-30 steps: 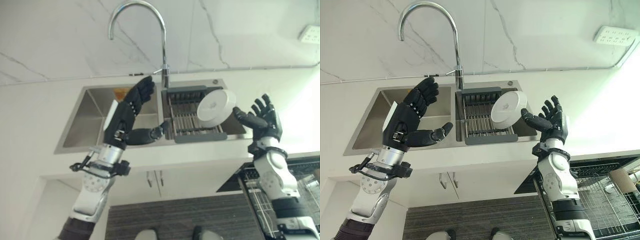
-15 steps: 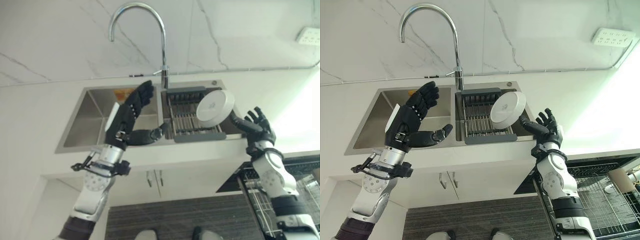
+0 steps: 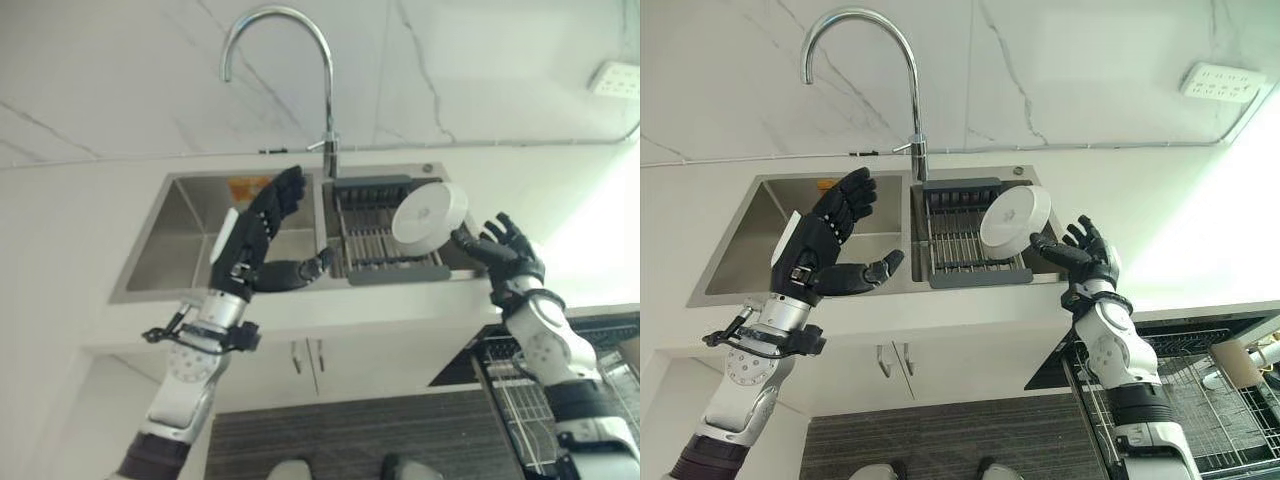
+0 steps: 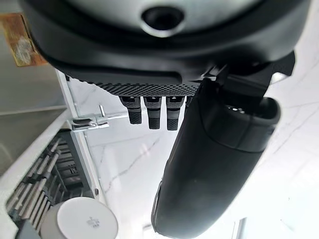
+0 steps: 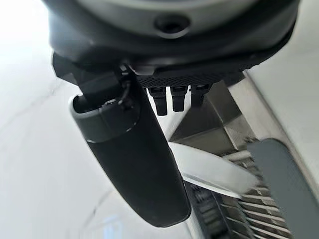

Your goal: Place the dishes in the dishwasher.

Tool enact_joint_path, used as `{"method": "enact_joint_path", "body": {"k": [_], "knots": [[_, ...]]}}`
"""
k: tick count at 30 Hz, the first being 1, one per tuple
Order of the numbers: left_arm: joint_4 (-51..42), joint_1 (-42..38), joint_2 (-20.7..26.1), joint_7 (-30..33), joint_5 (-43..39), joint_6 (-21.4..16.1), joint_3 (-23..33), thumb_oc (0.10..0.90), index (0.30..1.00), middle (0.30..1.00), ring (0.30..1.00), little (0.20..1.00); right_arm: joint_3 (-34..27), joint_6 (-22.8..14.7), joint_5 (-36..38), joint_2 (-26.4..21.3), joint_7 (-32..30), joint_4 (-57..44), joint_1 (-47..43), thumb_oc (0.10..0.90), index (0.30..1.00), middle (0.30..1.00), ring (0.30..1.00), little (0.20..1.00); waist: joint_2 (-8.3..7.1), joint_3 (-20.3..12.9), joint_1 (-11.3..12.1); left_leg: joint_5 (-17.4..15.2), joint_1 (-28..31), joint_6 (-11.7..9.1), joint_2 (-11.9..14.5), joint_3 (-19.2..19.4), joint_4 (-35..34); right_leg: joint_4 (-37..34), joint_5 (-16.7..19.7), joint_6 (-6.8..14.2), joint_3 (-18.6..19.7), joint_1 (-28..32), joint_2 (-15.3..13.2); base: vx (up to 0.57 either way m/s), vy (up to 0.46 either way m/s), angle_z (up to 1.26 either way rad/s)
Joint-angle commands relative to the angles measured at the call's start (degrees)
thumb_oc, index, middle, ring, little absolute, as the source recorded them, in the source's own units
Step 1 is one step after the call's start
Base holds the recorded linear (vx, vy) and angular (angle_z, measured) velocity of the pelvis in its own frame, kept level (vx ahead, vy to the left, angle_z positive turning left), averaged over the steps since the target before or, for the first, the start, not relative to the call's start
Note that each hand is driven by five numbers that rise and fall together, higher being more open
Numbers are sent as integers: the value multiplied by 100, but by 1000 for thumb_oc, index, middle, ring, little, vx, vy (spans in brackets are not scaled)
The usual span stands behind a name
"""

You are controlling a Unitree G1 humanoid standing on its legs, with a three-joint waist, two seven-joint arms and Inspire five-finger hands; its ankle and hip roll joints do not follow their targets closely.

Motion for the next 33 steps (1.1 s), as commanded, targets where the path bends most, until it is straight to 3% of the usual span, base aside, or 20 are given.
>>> {"method": "enact_joint_path", "body": {"k": [1, 33], "knots": [[-543, -504, 204, 166, -229, -427, -37, 800, 900, 900, 900, 900, -8, -319, 93, -290, 208, 51, -868, 800, 900, 900, 900, 900, -73, -341, 164, -332, 289, -351, 455, 54, -70, -125, -459, 491, 218, 421, -235, 0, 0, 0], [-382, -628, 419, 308, -346, -299, -219, 800, 900, 900, 900, 900, 117, -451, 632, -792, 292, 1682, -1800, 800, 900, 900, 900, 900, -90, -394, 435, -314, 291, -340, 370, -46, -70, -125, -520, 486, 57, 570, -303, 6, 4, 3]]}}
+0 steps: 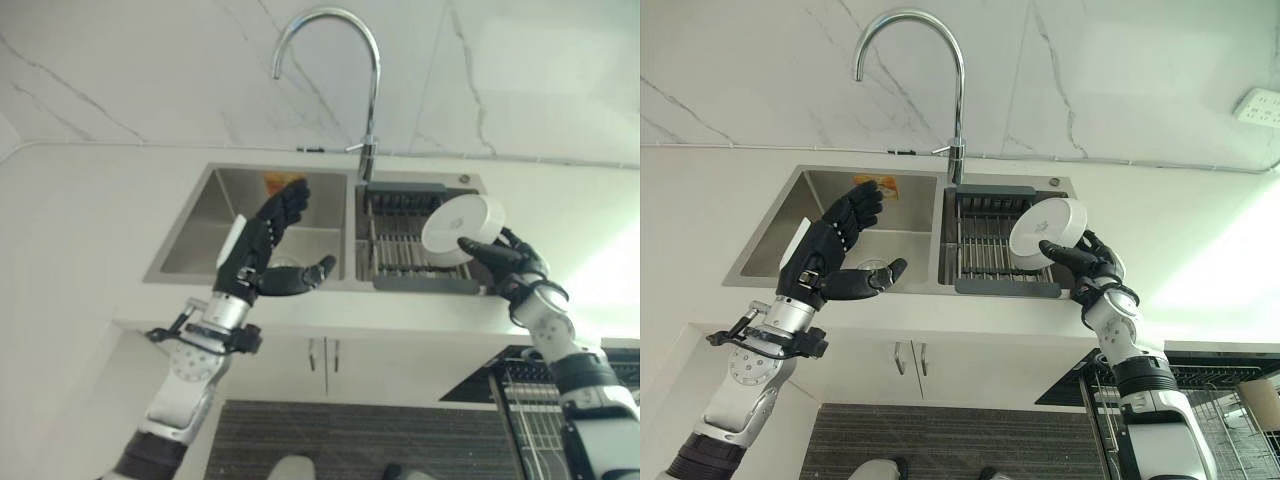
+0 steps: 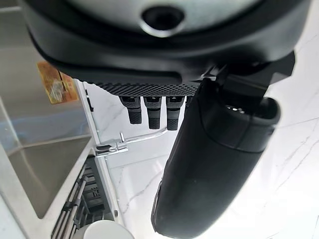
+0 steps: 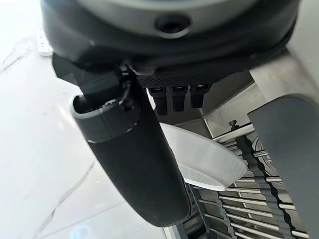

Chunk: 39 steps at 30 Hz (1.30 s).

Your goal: Place the dishes in the dishwasher.

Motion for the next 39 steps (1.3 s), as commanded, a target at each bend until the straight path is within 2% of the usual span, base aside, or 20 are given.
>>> {"method": "enact_joint_path", "body": {"k": [1, 15, 16, 17, 18, 19, 33, 39], "knots": [[-431, -591, 177, 179, -342, -458, 25, 800, 900, 900, 900, 900, -3, -600, 205, -454, 164, 96, -944, 800, 900, 900, 900, 900, -61, -412, 54, -347, 200, -351, 430, 141, 53, 6, -499, 452, 256, 353, -259, 9, -1, 7], [-404, -573, 268, 236, -423, -464, -41, 800, 900, 900, 900, 900, 189, -750, 177, -666, 248, 668, -1443, 800, 900, 900, 900, 900, -43, -460, 221, -285, 146, -385, 408, 27, 53, 6, -536, 442, 100, 411, -302, 0, 1, 5], [-388, -554, 289, 244, -434, -489, -60, 800, 900, 900, 900, 900, 235, -834, 242, -705, 259, 747, -1534, 599, 599, 599, 599, 599, -39, -469, 253, -268, 128, -396, 408, 5, 53, 6, -541, 441, 79, 415, -307, -14, 12, 15], [-387, -552, 295, 241, -443, -493, -60, 800, 900, 900, 900, 900, 233, -844, 243, -708, 256, 757, -1545, 599, 599, 599, 599, 599, -37, -470, 256, -267, 127, -397, 408, 2, 53, 6, -541, 440, 75, 415, -309, -21, 17, 13], [-389, -556, 313, 245, -469, -486, -65, 800, 900, 900, 900, 900, 234, -854, 228, -713, 251, 778, -1593, 541, 512, 512, 512, 512, -37, -480, 270, -263, 121, -399, 406, -11, 53, 6, -546, 441, 67, 419, -309, -10, 7, 6], [-385, -561, 313, 243, -470, -483, -66, 800, 900, 900, 900, 900, 244, -881, 233, -708, 239, 786, -1605, 400, 300, 300, 300, 300, -38, -481, 274, -261, 118, -400, 406, -15, 53, 6, -546, 442, 60, 420, -312, -16, 12, 4], [-301, -649, 369, 316, -488, -486, -246, 800, 900, 900, 900, 900, 408, -981, -50, -808, 26, 1203, -1816, 400, 300, 300, 300, 300, -22, -496, 338, -222, 69, -417, 396, -69, 53, 6, -548, 465, 1, 425, -345, -9, 6, 2], [-357, -570, 352, 299, -438, -594, -234, 800, 900, 900, 900, 900, 543, -1721, -810, -946, -73, 816, -1881, 400, 300, 300, 300, 300, -24, -487, 325, -231, 73, -404, 375, -83, 53, 6, -538, 479, 41, 407, -341, -22, 27, 0]]}}
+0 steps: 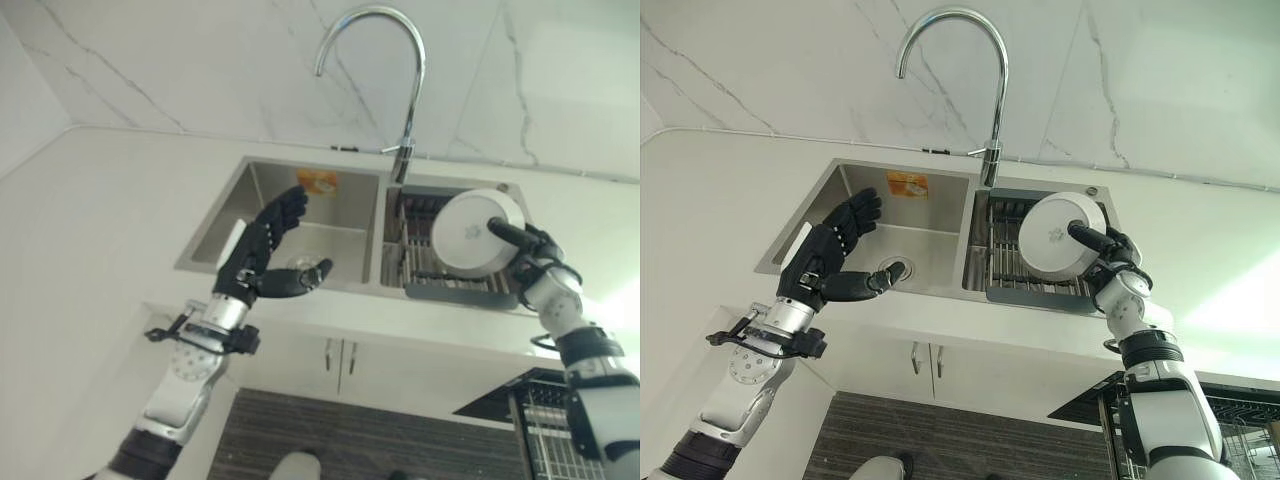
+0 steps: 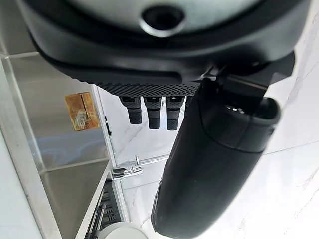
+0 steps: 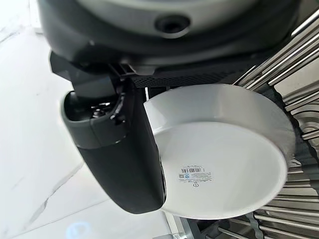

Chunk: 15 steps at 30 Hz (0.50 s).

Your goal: Place the dishes in the dishwasher.

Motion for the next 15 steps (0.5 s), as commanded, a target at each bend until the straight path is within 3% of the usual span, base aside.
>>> {"method": "enact_joint_path", "body": {"k": [1, 2, 4, 8, 9, 12, 15], "knots": [[-506, -492, 135, 76, -220, -652, 7, 800, 900, 900, 900, 900, 223, -1353, -603, -696, -104, -625, -873, 400, 300, 300, 300, 300, -62, -481, 35, -306, 82, -406, 497, 168, 140, 92, -495, 461, 334, 239, -243, -16, 56, 0], [-550, -439, 128, 28, -283, -660, 47, 800, 900, 900, 900, 900, 210, -1433, -730, -712, -164, -857, -829, 400, 300, 300, 300, 300, -60, -480, 21, -311, 88, -397, 488, 169, 140, 92, -492, 462, 361, 231, -235, -7, 92, -2], [-842, -124, 1, -429, -539, -536, 238, 800, 900, 900, 900, 900, -99, -1806, -1228, -768, -664, -2377, -433, 400, 300, 300, 300, 300, -40, -463, -84, -330, 100, -367, 486, 210, 140, 92, -475, 486, 440, 191, -228, 7, 141, -4], [-1044, -21, -18, -858, -646, -391, 173, 800, 900, 900, 900, 900, -488, -2060, -1352, -745, -977, -3580, -142, 400, 300, 300, 300, 300, -20, -465, -206, -376, 117, -331, 469, 285, 140, 92, -446, 535, 532, 138, -239, -6, 109, -5], [-1105, -20, -25, -1062, -864, -264, 117, 800, 900, 900, 900, 900, -573, -2222, -1511, -725, -1078, -3874, -57, 400, 300, 300, 300, 300, -15, -461, -255, -396, 121, -313, 454, 309, 140, 92, -434, 557, 564, 117, -251, -16, 139, -8], [-1362, 123, -183, -2109, -2318, 725, -55, 800, 900, 900, 900, 900, -864, -2551, -2272, -707, -1708, -4684, 264, 400, 300, 300, 300, 300, -4, -436, -390, -441, 133, -250, 392, 382, 140, 92, -367, 635, 683, 44, -295, -17, 159, -15], [-1635, 259, -282, -2757, -2867, 1042, -419, 800, 900, 900, 900, 900, -1150, -2913, -2775, -575, -2197, -5458, 624, 400, 300, 300, 300, 300, 12, -372, -566, -503, 151, -177, 293, 476, 140, 92, -234, 754, 858, -67, -365, -7, 181, -17]]}}
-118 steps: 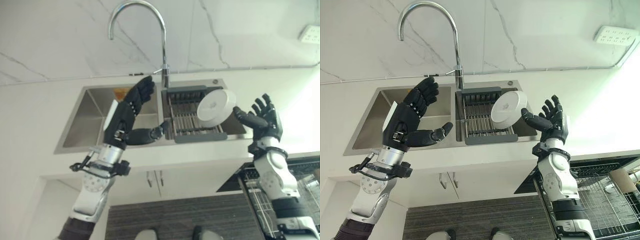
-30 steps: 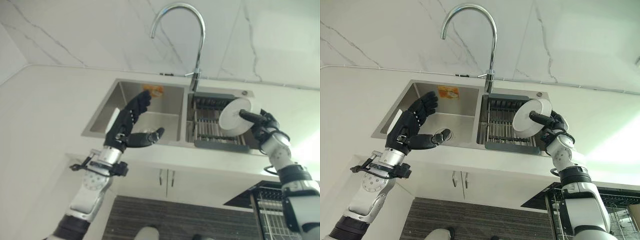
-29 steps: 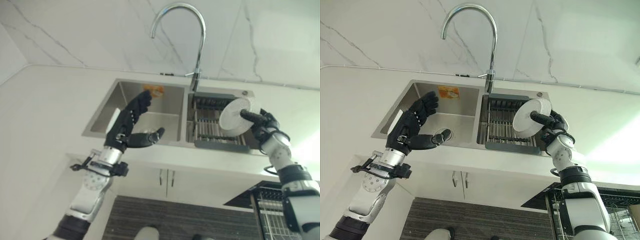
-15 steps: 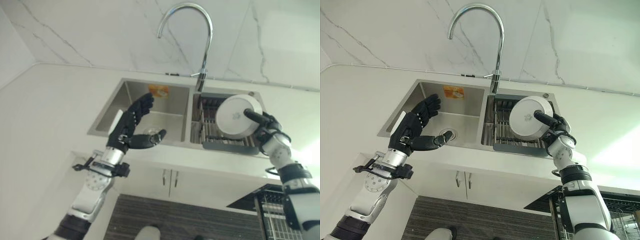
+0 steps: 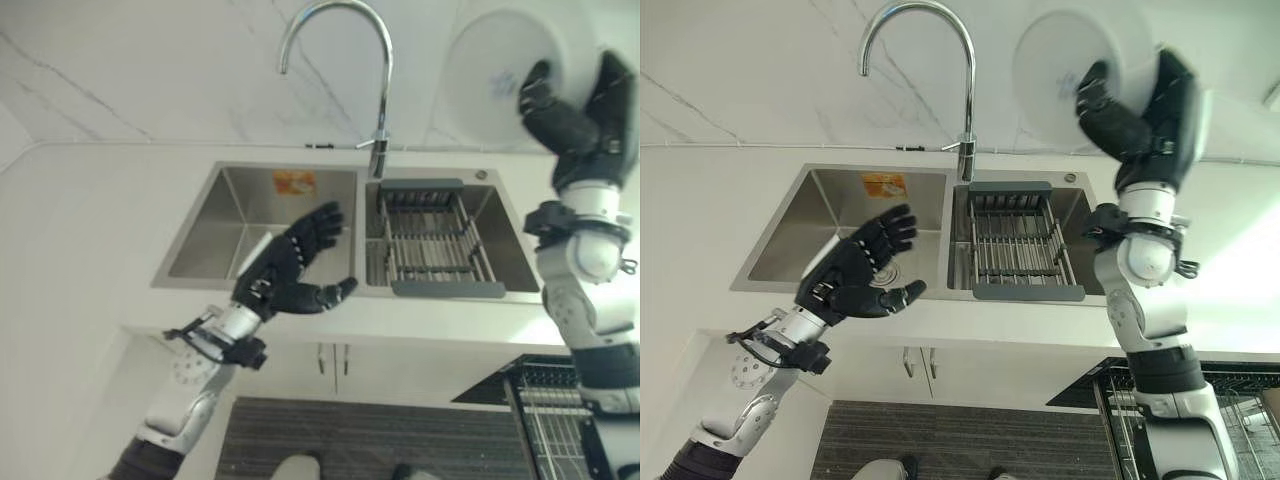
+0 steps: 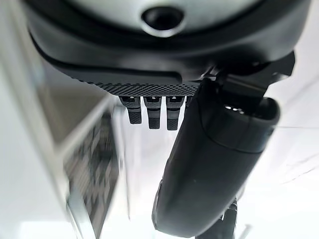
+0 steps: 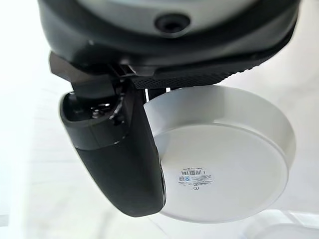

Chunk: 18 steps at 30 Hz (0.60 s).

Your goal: Place the dishes in the dishwasher.

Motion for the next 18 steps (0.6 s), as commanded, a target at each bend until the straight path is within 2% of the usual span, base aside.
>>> {"method": "enact_joint_path", "body": {"k": [1, 3, 5, 7, 9, 10, 11, 15, 16, 17, 18], "knots": [[-886, -109, 13, -1041, -894, 97, -276, 800, 900, 900, 900, 900, -603, -1199, -738, -340, -664, -453, -332, 400, 300, 300, 300, 300, -89, -411, -151, -379, 147, -305, 376, 181, 21, 2, -202, 712, 525, 120, -280, 4, 178, -35], [-1010, -238, -29, -1509, -997, 451, -529, 800, 900, 900, 900, 900, -659, -1122, -887, -155, -780, -1012, -129, 400, 300, 300, 300, 300, -128, -289, -332, -442, 151, -232, 258, 272, 21, 2, -11, 854, 743, -57, -356, -11, 223, -41], [-1078, -280, -17, -1658, -970, 533, -678, 800, 900, 900, 900, 900, -632, -1169, -839, -25, -771, -1209, -36, 400, 300, 300, 300, 300, -175, -175, -420, -458, 141, -213, 198, 305, 21, 2, 173, 963, 775, -234, -451, -78, 129, -49], [-1147, -318, 25, -1749, -893, 610, -749, 800, 900, 900, 900, 900, -568, -1525, -827, 236, -648, -1181, 84, 400, 300, 300, 300, 300, -261, -7, -483, -507, 137, -191, 191, 366, 21, 2, 357, 1062, 736, -450, -501, -179, -6, -64], [-1129, -374, 23, -1603, -491, 463, -822, 800, 900, 900, 900, 900, -502, -1764, -732, 508, -395, -1283, 176, 400, 300, 300, 300, 300, -331, 124, -406, -505, 138, -233, 323, 645, 21, 2, 664, 1142, 147, -539, -844, -238, -100, -106], [-1112, -428, 49, -1533, -342, 426, -830, 800, 900, 900, 900, 900, -465, -1887, -707, 590, -375, -1294, 215, 400, 300, 300, 300, 300, -351, 167, -374, -496, 145, -239, 392, 767, 21, 2, 774, 1152, -60, -502, -984, -308, -198, -124], [-1031, -554, 199, -1539, -252, 332, -807, 800, 900, 900, 900, 900, -486, -2088, -771, 615, -512, -1193, 260, 400, 300, 300, 300, 300, -349, 182, -352, -476, 135, -182, 470, 899, 21, 2, 843, 1127, -107, -323, -1090, -283, -215, -111], [-833, -862, 309, -1583, -235, 350, -922, 800, 900, 900, 900, 900, -548, -2567, -921, 683, -803, -1091, 449, 400, 300, 300, 300, 300, -258, 120, -382, -375, -29, -132, 619, 900, 21, 2, 748, 1016, 263, -93, -1172, -160, -239, -44], [-833, -862, 309, -1583, -235, 350, -922, 800, 900, 900, 900, 900, -548, -2567, -921, 683, -803, -1091, 449, 400, 300, 300, 300, 300, -258, 120, -382, -375, -29, -132, 619, 900, 21, 2, 748, 1016, 263, -93, -1172, -115, -473, 4], [-819, -964, 325, -1602, -158, 502, -919, 800, 900, 900, 900, 900, -571, -2508, -993, 740, -859, -1258, 508, 400, 300, 300, 300, 300, -235, 82, -390, -338, -70, -199, 750, 848, 21, 2, 530, 1028, 427, -91, -1086, -92, -489, -7], [-815, -996, 358, -1592, -103, 546, -931, 800, 900, 900, 900, 900, -541, -2416, -1061, 741, -921, -1363, 507, 400, 300, 300, 300, 300, -227, 68, -377, -316, -81, -263, 831, 834, 21, 2, 466, 1049, 402, -109, -1067, -111, -637, -8]]}}
